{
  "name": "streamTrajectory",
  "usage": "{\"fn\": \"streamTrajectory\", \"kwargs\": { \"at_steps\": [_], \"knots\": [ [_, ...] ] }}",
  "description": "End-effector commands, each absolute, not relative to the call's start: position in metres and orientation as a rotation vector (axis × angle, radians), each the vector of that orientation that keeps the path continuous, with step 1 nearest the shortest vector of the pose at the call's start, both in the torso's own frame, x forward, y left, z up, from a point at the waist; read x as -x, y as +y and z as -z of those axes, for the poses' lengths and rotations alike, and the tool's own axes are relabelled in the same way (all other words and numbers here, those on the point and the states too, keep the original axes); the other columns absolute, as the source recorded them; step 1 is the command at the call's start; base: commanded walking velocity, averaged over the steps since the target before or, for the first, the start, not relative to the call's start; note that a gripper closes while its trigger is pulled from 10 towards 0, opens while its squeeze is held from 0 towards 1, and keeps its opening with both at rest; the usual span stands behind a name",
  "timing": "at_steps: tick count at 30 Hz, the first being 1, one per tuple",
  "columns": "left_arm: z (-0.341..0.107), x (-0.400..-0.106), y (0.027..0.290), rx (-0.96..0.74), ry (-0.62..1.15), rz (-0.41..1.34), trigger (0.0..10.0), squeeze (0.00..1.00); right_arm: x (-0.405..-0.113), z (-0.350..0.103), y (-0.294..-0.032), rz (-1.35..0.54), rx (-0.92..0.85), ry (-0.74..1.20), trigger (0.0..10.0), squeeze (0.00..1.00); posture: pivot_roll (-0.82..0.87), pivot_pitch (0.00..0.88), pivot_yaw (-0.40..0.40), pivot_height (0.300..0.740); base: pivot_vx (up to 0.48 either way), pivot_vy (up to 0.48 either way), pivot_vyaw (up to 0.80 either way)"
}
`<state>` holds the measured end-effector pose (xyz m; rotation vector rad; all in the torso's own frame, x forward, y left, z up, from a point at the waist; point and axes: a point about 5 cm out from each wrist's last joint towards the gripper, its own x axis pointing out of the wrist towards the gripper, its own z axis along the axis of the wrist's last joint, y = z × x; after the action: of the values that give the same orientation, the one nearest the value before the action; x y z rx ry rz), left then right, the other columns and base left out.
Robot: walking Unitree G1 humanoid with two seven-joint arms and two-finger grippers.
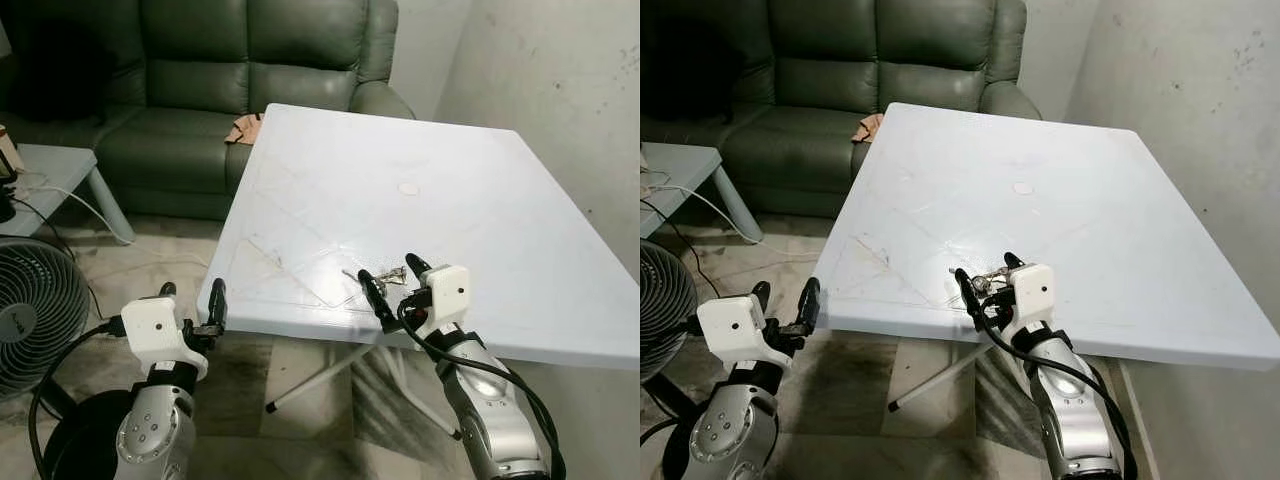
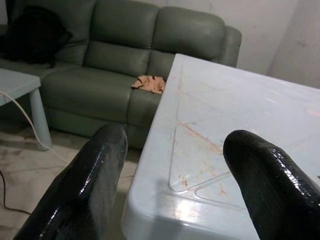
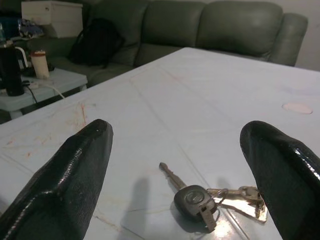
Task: Hang keys on a hook
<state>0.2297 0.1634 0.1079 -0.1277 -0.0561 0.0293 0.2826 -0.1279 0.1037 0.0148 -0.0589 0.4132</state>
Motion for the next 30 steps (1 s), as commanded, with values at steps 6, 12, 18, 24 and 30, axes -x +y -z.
{"fn": "streamTrajectory", "kwargs": {
  "at_steps": [6,12,18,24,30],
  "knots": [
    [-0.107,-0.228,0.158,0.094,-0.056,0.025,10.0,0.0,-0.287,-0.107,-0.129,-0.399,-0.006,-0.046,10.0,0.0,-0.01,0.0,-0.072,0.74,0.0,0.0,0.0],
    [-0.099,-0.219,0.132,-0.014,-0.03,0.21,10.0,0.0,-0.303,-0.11,-0.122,-0.33,-0.007,0.031,10.0,0.0,0.0,0.0,-0.077,0.74,0.0,0.0,0.0],
    [-0.101,-0.218,0.125,-0.014,-0.028,0.268,10.0,0.0,-0.312,-0.106,-0.107,-0.321,-0.001,0.094,10.0,0.0,0.01,0.007,-0.084,0.74,0.0,0.0,0.0],
    [-0.101,-0.215,0.124,-0.022,-0.024,0.28,10.0,0.0,-0.314,-0.107,-0.106,-0.269,0.022,0.104,10.0,0.0,0.01,0.026,-0.085,0.74,0.0,0.0,0.0],
    [-0.1,-0.214,0.123,-0.019,-0.02,0.28,10.0,0.0,-0.314,-0.096,-0.109,-0.186,0.042,0.186,10.0,0.0,0.01,0.025,-0.086,0.74,0.0,0.0,0.0]
  ]
}}
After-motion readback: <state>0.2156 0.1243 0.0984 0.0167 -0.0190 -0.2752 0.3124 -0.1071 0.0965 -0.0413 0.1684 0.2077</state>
